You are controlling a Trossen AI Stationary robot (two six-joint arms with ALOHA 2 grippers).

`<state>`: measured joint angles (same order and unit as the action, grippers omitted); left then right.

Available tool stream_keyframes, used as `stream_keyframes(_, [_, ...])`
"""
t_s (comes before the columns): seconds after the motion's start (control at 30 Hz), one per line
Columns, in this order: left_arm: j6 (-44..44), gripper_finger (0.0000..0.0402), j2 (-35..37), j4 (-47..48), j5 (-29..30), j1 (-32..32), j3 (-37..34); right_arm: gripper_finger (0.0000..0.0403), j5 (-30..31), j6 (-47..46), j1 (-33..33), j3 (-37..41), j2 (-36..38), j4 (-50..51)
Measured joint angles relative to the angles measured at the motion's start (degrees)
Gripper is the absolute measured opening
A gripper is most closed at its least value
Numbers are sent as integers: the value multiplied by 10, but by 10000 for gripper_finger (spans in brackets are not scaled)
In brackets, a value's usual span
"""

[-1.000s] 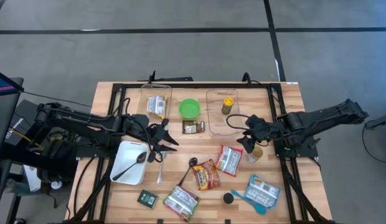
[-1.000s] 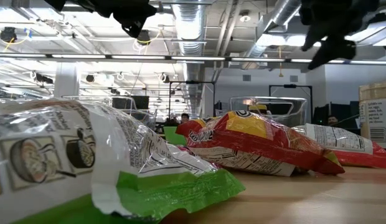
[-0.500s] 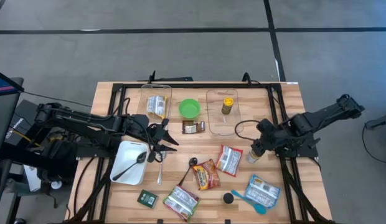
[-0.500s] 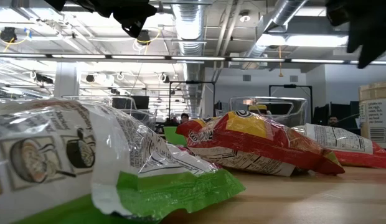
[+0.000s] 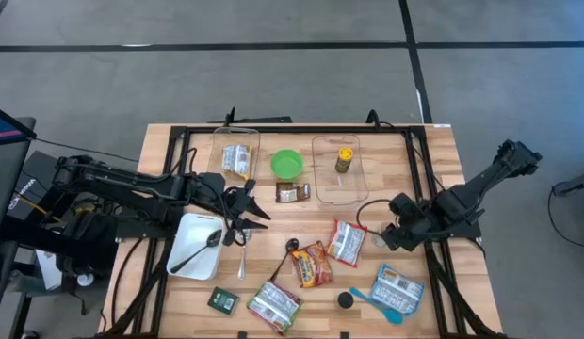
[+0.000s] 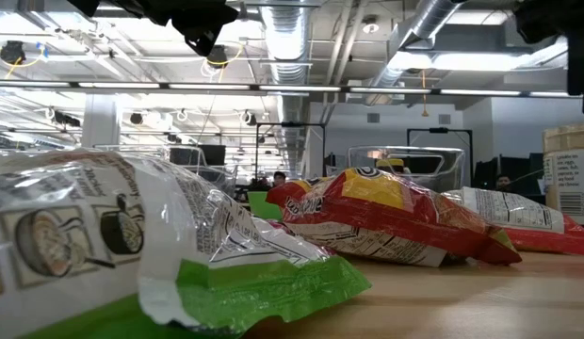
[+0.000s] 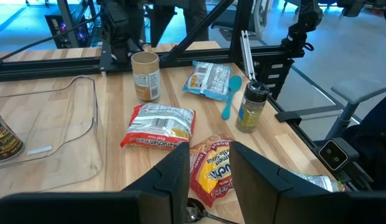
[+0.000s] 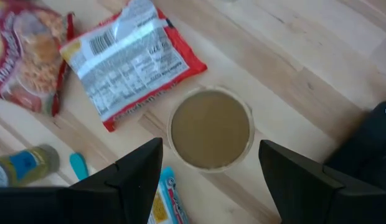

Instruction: Pick & Place Food Item

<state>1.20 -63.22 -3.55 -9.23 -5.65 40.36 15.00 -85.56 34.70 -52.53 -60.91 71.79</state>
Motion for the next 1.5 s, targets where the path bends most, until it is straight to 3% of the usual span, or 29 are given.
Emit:
stream_keyframes(0.8, [0, 108, 0, 0, 0, 0, 0, 260, 0, 80, 16, 0, -25, -2])
stream_keyframes(1.5, [0, 108, 0, 0, 0, 0, 0, 261, 1, 16, 15, 0, -25, 7])
